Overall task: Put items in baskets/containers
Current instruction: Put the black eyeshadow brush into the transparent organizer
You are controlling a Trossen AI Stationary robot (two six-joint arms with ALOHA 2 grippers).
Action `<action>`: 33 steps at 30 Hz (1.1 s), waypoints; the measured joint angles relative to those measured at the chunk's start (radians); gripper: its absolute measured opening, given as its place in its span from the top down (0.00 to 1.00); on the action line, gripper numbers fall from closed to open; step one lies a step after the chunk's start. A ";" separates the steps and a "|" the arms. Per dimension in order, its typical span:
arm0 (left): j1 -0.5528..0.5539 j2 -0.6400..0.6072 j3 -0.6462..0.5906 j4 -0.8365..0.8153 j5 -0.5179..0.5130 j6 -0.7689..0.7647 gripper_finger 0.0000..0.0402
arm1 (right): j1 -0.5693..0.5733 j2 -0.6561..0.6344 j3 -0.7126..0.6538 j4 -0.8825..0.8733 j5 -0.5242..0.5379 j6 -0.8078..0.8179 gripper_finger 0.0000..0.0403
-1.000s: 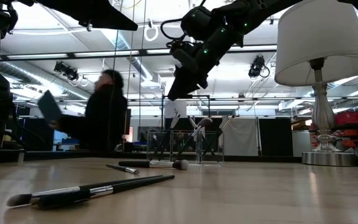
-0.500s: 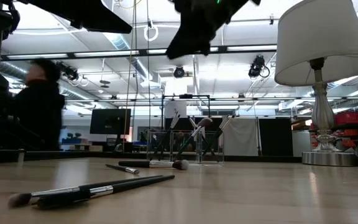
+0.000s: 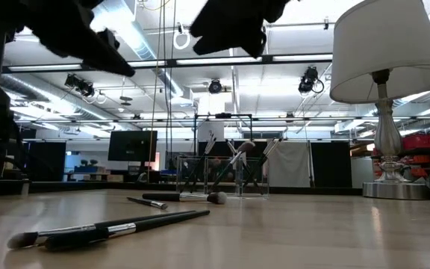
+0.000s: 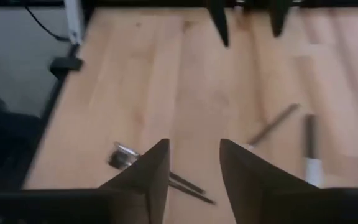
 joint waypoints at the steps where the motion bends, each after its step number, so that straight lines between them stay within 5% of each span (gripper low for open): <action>1: 0.000 0.019 0.000 -0.003 0.016 0.001 0.56 | 0.011 0.000 -0.042 0.065 0.000 0.012 0.63; 12: 0.000 0.244 0.000 0.146 0.081 -0.051 0.56 | 0.064 0.006 -0.430 0.649 0.010 0.029 0.58; 16: 0.000 0.305 0.000 0.208 0.082 -0.042 0.56 | 0.063 0.068 -0.477 0.794 0.040 -0.012 0.58; 23: 0.008 0.368 0.000 0.212 0.191 -0.020 0.56 | 0.071 0.224 -0.439 0.865 0.018 0.038 0.58; 33: 0.015 0.404 0.001 0.298 0.383 -0.024 0.56 | 0.034 0.285 -0.425 0.822 0.036 0.013 0.58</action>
